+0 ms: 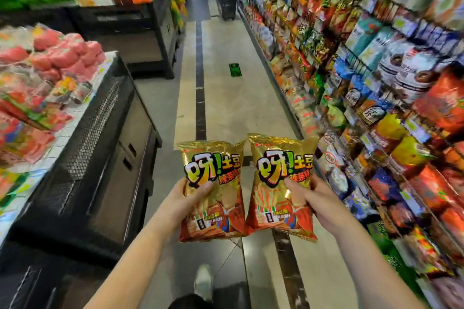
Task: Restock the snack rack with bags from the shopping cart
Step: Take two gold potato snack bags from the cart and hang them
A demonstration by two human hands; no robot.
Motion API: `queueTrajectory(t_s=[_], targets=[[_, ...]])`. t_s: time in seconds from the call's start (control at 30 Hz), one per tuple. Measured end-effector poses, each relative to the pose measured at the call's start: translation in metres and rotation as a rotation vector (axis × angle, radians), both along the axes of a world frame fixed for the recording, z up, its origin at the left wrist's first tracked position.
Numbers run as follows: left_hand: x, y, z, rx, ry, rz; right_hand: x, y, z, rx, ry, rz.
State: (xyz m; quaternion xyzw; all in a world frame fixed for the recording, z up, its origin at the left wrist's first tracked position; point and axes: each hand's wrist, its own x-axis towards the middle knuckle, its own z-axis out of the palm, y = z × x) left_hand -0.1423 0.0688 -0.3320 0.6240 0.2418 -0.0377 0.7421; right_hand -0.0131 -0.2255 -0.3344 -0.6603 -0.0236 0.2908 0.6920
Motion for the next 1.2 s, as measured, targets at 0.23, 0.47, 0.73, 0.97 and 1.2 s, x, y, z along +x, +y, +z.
queueTrajectory(t_s=[0.23, 0.47, 0.73, 0.97, 1.2], targets=[[0.095, 0.081, -0.013, 0.008, 0.004, -0.001, 0.103, 0.083, -0.008, -0.046, -0.003, 0.013], [0.214, 0.179, -0.006, -0.017, -0.047, -0.052, 0.215, 0.187, -0.004, -0.080, 0.001, -0.053], [0.343, 0.278, 0.015, -0.032, -0.122, -0.053, 0.336, 0.279, 0.022, -0.039, -0.023, -0.076], [0.444, 0.315, 0.025, 0.003, -0.110, -0.084, 0.441, 0.318, 0.019, -0.033, -0.024, -0.063], [0.578, 0.342, 0.017, 0.082, -0.067, -0.102, 0.570, 0.339, 0.005, -0.003, -0.025, -0.071]])
